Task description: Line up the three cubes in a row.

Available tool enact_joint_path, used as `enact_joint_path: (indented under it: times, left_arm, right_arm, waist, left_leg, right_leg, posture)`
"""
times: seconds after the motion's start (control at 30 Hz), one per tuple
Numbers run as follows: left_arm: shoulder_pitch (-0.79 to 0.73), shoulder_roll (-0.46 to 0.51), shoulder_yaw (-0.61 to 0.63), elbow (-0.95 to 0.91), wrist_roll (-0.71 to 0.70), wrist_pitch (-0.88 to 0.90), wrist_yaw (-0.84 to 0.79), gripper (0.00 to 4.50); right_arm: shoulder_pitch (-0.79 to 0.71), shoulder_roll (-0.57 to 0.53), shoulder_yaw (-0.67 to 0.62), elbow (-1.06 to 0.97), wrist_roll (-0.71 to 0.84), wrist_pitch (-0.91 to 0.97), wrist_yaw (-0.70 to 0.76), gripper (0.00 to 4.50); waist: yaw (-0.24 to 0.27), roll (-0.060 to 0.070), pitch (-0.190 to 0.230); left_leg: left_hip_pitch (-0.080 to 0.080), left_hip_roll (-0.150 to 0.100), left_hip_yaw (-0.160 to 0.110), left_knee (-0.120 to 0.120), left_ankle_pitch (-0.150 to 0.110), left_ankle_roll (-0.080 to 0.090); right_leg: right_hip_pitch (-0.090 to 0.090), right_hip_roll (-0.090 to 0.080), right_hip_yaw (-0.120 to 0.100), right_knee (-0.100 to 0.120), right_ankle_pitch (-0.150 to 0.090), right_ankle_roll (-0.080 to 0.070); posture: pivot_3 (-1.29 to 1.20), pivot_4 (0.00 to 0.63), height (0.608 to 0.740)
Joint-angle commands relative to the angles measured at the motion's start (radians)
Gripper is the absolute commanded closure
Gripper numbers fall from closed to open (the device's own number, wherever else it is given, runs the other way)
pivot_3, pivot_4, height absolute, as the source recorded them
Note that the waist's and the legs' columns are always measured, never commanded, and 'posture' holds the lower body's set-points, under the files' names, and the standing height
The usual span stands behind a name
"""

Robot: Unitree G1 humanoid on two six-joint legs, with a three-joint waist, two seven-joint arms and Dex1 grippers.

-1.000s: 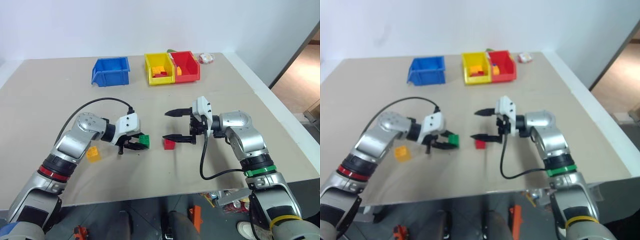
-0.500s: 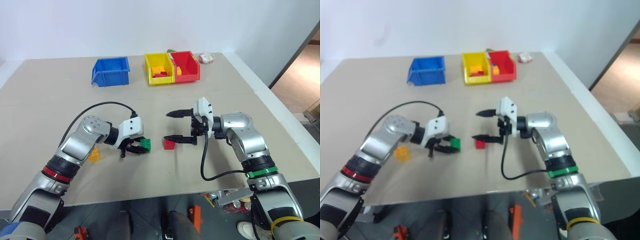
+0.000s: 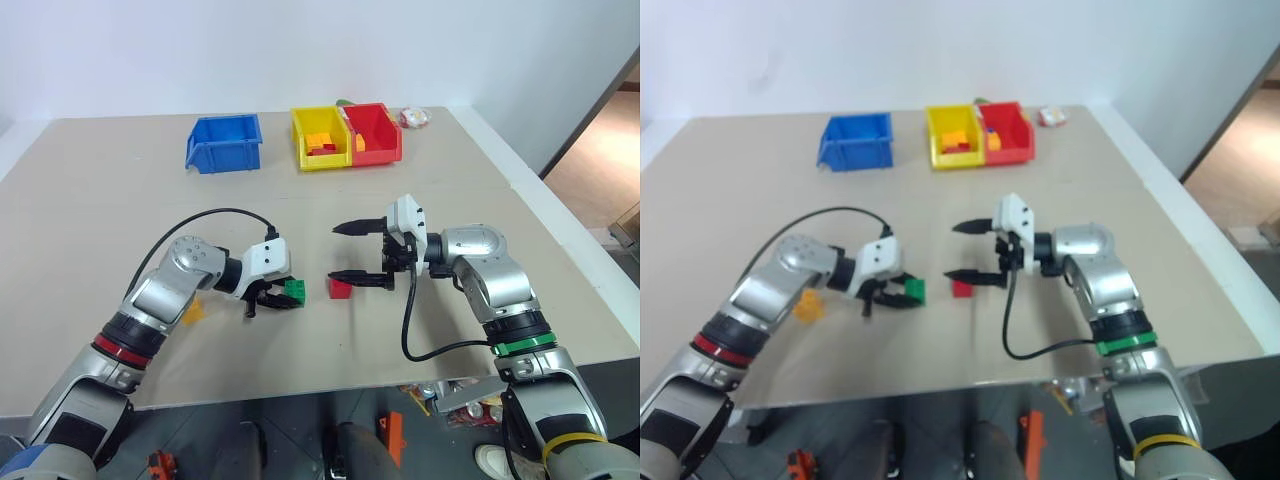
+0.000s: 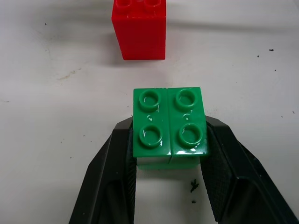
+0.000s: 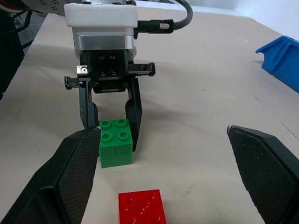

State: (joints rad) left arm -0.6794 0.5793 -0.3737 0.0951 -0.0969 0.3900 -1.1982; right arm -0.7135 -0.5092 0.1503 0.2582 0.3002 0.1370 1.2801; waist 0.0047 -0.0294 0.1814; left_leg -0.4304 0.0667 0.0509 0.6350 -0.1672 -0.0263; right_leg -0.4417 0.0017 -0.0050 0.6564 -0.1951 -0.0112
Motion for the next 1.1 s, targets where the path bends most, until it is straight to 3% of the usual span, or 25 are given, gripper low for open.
enact_joint_path:
  times: [0.03, 0.57, 0.6, 0.8, 1.1]
  left_arm:
    - [-0.01, 0.017, 0.039, 0.022, 0.014, -0.008, 0.027, 3.18]
    - [-0.007, 0.011, 0.036, 0.057, 0.021, -0.031, 0.033, 3.18]
    - [-0.008, 0.012, 0.035, 0.058, 0.02, -0.032, 0.028, 2.14]
    - [-0.032, 0.022, 0.056, 0.041, 0.01, -0.039, 0.004, 0.08]
    - [-0.076, 0.129, 0.149, -0.125, -0.097, 0.071, -0.076, 0.01]
  right_arm:
    - [0.002, -0.017, -0.018, -0.039, 0.016, 0.002, 0.017, 0.0]
    - [0.001, -0.016, -0.012, -0.024, 0.003, -0.006, 0.032, 0.0]
    - [0.002, -0.017, -0.012, -0.024, 0.002, -0.006, 0.032, 0.0]
    - [0.005, -0.02, -0.013, -0.029, 0.002, -0.003, 0.032, 0.0]
    - [0.0, -0.023, -0.016, -0.022, -0.001, -0.005, 0.036, 0.0]
  waist:
    - [0.0, 0.0, 0.0]
    - [-0.001, 0.0, 0.0]
    - [-0.001, 0.0, 0.0]
    - [0.0, 0.0, 0.0]
    - [-0.002, 0.0, 0.0]
  left_leg:
    - [0.0, 0.0, 0.0, 0.0, 0.0, 0.0]
    - [0.001, 0.0, 0.0, 0.001, 0.002, 0.003]
    - [0.001, 0.0, 0.0, 0.001, 0.002, 0.003]
    - [0.0, 0.0, 0.0, 0.0, 0.002, 0.003]
    - [0.0, 0.0, -0.001, 0.0, 0.002, 0.003]
  right_leg:
    - [0.0, 0.0, 0.0, 0.0, 0.0, 0.0]
    - [0.0, 0.002, 0.003, 0.0, 0.002, -0.002]
    - [0.0, 0.002, 0.003, 0.0, 0.002, -0.002]
    - [-0.001, 0.002, 0.004, 0.0, 0.002, -0.002]
    - [-0.001, 0.003, 0.004, 0.0, 0.002, -0.002]
  posture:
    - [0.0, 0.15, 0.74]
    - [0.0, 0.15, 0.74]
    - [0.0, 0.15, 0.74]
    - [0.0, 0.15, 0.74]
    - [0.0, 0.15, 0.74]
